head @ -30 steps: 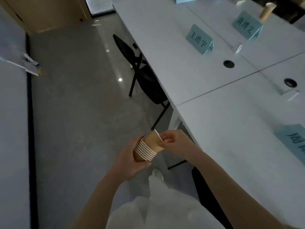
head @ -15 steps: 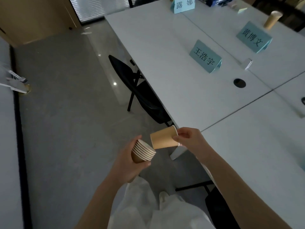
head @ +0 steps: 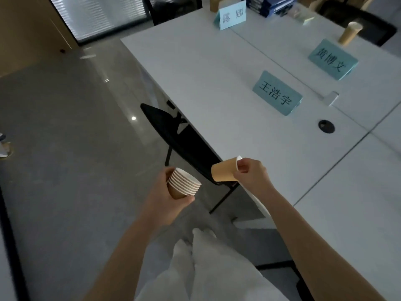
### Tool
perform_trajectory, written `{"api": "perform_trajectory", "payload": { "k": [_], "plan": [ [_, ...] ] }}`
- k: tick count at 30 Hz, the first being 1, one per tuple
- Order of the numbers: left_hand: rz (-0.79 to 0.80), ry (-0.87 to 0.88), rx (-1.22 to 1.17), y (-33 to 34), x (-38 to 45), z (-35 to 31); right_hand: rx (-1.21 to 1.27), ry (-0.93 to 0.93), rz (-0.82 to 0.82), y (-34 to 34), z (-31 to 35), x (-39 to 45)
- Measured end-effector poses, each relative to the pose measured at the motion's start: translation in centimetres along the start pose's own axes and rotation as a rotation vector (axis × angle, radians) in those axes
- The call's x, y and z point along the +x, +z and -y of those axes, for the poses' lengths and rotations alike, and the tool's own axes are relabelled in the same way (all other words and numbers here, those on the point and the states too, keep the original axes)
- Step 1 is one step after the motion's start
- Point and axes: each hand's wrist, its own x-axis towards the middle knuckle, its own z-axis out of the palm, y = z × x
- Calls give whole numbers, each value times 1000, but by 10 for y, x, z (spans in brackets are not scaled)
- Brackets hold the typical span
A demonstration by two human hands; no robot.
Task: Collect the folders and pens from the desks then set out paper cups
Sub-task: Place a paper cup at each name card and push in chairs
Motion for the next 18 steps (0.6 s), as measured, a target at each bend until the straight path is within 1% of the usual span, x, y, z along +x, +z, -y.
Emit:
{"api": "perform_trajectory", "payload": {
  "k": [3, 9, 12, 14, 18],
  "plan": [
    [-1, 5, 0, -8, 32, -4, -100, -2, -57, -1, 13, 35],
    [-26, 51, -7, -20, 92, -21, -258, 20, -75, -5, 30, 112],
    [-3, 63, -1, -27, 124, -33, -376, 24, -68, -8, 42, 141],
    [9, 64, -1, -30, 141, -39, -393, 59, -41, -6, 45, 159],
    [-30, 50, -26, -37, 165, -46, -441, 44, -2, 0, 49, 186]
  ]
}}
